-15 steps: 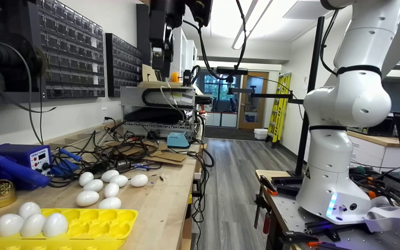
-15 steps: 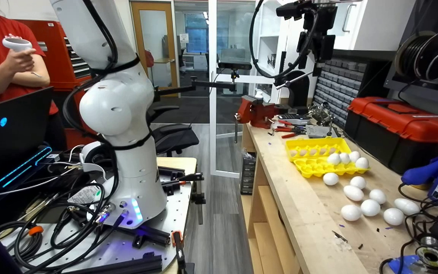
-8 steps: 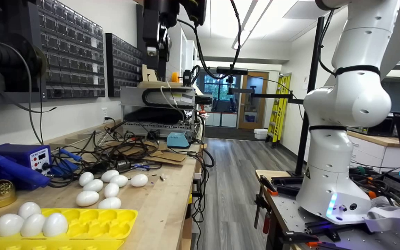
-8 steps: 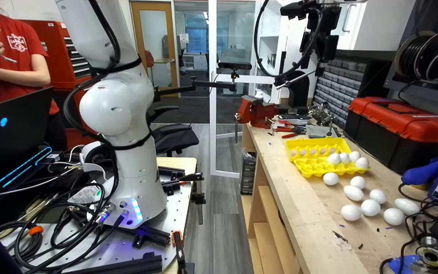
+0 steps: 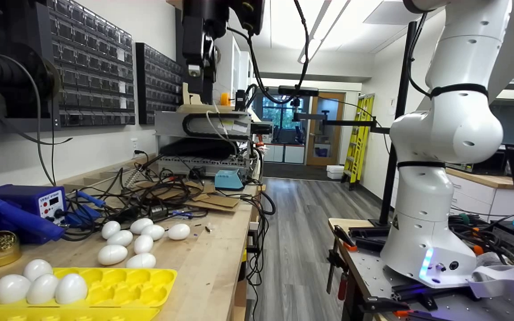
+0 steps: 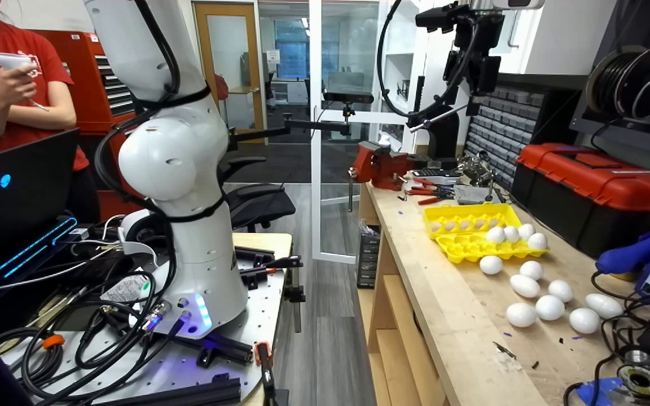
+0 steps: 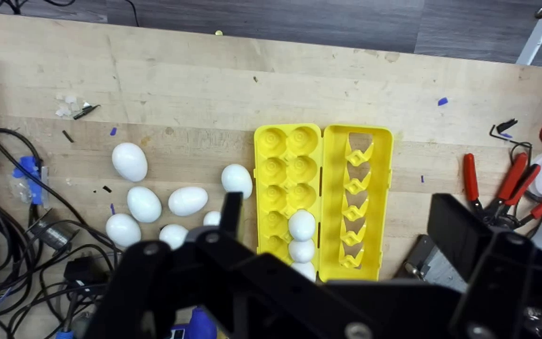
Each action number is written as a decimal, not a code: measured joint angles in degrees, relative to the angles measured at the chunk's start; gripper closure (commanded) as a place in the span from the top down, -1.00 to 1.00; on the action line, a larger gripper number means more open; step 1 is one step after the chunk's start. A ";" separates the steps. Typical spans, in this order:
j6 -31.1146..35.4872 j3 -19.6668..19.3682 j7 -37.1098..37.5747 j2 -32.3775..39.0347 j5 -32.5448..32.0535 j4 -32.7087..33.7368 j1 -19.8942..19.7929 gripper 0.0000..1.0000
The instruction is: Remove the egg from the egg holder and put it on the counter
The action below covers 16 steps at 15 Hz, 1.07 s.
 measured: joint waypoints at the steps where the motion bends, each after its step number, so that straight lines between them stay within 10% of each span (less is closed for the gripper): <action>1: 0.08 0.35 0.04 0.50 -0.43 0.00 0.06 1.00; 16: 6.64 2.70 8.86 19.55 -10.18 7.88 4.54 1.00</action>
